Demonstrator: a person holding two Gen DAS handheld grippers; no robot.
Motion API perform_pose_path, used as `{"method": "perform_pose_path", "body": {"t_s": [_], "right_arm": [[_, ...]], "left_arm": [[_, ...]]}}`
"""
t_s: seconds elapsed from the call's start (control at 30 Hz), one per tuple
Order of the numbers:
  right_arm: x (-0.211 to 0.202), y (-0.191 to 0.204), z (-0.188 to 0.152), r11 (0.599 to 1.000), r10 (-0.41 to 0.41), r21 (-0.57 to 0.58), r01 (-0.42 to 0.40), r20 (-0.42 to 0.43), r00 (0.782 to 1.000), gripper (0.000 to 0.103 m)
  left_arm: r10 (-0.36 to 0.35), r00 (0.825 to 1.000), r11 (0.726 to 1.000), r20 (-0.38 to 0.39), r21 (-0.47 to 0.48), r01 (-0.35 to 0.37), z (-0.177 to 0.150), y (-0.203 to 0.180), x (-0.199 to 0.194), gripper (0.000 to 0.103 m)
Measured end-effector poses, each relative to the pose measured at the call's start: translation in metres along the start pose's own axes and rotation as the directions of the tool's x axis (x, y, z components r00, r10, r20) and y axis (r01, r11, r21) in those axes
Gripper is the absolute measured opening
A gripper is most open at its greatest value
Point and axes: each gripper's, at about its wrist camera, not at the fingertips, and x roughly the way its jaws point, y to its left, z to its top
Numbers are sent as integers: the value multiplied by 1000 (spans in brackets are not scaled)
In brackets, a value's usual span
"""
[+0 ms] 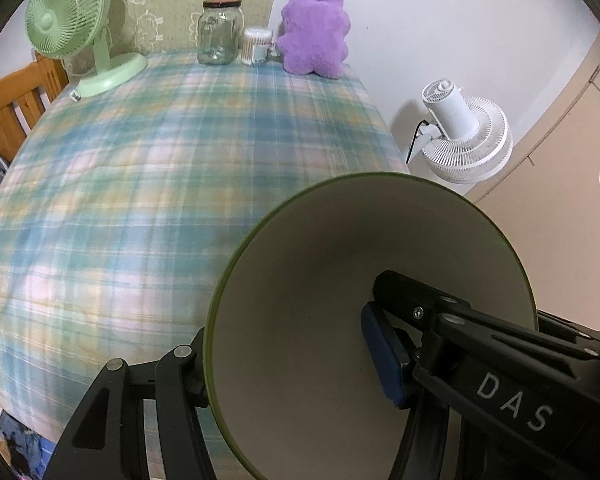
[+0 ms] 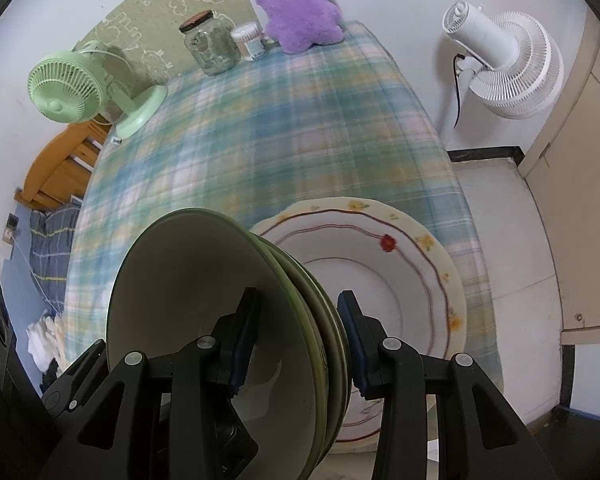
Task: Organize plates and bowls
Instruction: 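Carry the nested bowls over the plate stack with both tools, then lower the nested bowls onto the plate stack and open both tools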
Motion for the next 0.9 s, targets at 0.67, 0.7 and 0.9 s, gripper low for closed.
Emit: {"method": "perform_pose_path", "body": {"t_s": [0.67, 0.7, 0.9], "right_arm": [[21, -39, 14, 1000, 11, -7, -11, -28, 1000, 44], [21, -40, 14, 1000, 15, -7, -15, -28, 1000, 45], [19, -44, 8, 1000, 20, 4, -20, -14, 1000, 46]], "left_arm": [[52, 999, 999, -10, 0, -52, 4, -30, 27, 59], [56, 998, 998, -8, 1, -56, 3, -31, 27, 60], [91, 996, 996, -3, 22, -91, -2, -37, 24, 65]]}}
